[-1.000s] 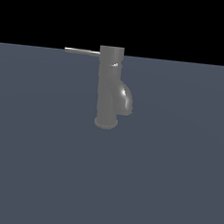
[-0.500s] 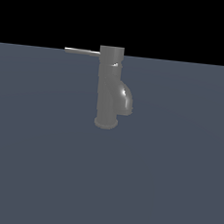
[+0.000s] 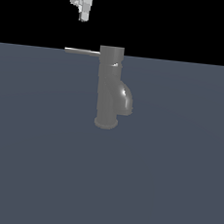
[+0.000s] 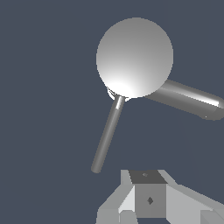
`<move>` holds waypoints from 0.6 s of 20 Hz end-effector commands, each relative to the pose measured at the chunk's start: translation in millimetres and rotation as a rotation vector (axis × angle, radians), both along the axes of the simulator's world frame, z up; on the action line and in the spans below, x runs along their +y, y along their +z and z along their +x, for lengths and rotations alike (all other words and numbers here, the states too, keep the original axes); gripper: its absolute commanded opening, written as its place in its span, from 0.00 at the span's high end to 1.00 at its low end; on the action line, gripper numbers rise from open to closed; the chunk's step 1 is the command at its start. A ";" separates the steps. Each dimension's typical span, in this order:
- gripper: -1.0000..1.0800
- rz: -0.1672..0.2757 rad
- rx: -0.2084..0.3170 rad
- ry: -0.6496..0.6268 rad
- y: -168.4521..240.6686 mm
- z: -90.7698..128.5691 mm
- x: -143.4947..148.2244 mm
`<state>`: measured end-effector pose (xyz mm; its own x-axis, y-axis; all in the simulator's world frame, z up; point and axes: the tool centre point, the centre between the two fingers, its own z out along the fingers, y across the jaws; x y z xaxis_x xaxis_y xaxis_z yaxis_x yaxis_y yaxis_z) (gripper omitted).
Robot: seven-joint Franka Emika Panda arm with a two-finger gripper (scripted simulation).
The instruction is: Turn on the faucet by rotating a designated handle.
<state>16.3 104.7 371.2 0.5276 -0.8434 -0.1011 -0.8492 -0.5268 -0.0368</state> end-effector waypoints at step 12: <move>1.00 -0.083 0.003 -0.261 -67.6 51.8 39.6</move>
<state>63.9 140.9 309.3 0.3131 -0.9491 -0.0354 -0.9496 -0.3133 0.0000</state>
